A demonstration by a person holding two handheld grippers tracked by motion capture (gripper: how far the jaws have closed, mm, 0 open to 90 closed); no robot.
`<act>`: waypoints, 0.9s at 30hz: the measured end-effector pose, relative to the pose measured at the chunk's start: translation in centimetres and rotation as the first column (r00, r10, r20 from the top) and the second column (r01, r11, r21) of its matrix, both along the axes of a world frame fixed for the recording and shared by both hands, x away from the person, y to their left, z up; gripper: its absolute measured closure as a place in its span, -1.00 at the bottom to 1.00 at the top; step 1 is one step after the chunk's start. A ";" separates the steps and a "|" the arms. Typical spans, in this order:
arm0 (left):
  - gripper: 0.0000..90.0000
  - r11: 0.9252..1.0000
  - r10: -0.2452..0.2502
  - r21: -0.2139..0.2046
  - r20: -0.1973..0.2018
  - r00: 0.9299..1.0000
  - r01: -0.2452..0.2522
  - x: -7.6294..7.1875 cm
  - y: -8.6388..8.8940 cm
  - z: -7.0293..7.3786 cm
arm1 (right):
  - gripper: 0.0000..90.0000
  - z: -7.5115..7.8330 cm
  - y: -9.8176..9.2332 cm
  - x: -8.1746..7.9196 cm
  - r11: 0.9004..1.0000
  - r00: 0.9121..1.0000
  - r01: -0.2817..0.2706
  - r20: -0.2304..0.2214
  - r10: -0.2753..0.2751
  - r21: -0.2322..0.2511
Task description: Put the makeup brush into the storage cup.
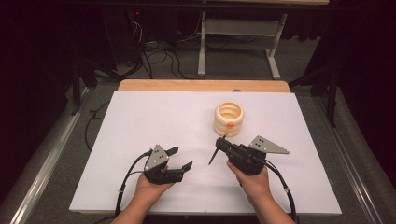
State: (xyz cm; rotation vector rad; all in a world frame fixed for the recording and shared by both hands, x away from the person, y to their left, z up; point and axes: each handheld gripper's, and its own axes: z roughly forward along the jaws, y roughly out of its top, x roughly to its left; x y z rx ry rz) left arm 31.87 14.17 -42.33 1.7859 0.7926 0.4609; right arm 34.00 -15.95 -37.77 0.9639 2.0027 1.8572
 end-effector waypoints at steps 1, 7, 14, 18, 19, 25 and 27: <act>-0.47 1.000 0.000 0.000 0.000 1.000 0.000 0.0 0.0 0.0 | 0.89 0.0 0.0 0.0 1.000 1.000 0.000 0.000 0.000 0.000; -0.55 1.000 0.030 -0.007 -0.008 1.000 -0.030 0.3 0.9 0.0 | 0.89 0.1 -1.0 0.2 1.000 0.999 0.030 0.016 -0.030 -0.005; -0.55 0.999 0.031 -0.022 -0.004 1.000 -0.031 0.2 1.0 0.2 | 0.89 0.5 -2.4 0.6 0.997 0.997 0.073 0.030 -0.073 0.006; -0.55 0.999 0.030 -0.024 -0.003 1.000 -0.030 0.2 0.9 0.2 | 0.89 0.7 -3.5 0.9 0.995 0.994 0.103 0.037 -0.103 0.016; -0.55 0.999 0.030 -0.025 -0.003 1.000 -0.030 0.2 1.0 0.3 | 0.89 0.7 -3.5 0.9 0.995 0.994 0.103 0.037 -0.103 0.016; -0.55 0.999 0.029 -0.018 -0.002 1.000 -0.029 0.3 1.0 0.2 | 0.89 0.8 -5.2 1.3 0.988 0.987 0.156 0.037 -0.156 0.017; -0.55 0.999 0.030 -0.016 -0.001 1.000 -0.030 0.3 1.0 0.3 | 0.89 0.8 -5.5 1.3 0.987 0.986 0.162 0.037 -0.163 0.016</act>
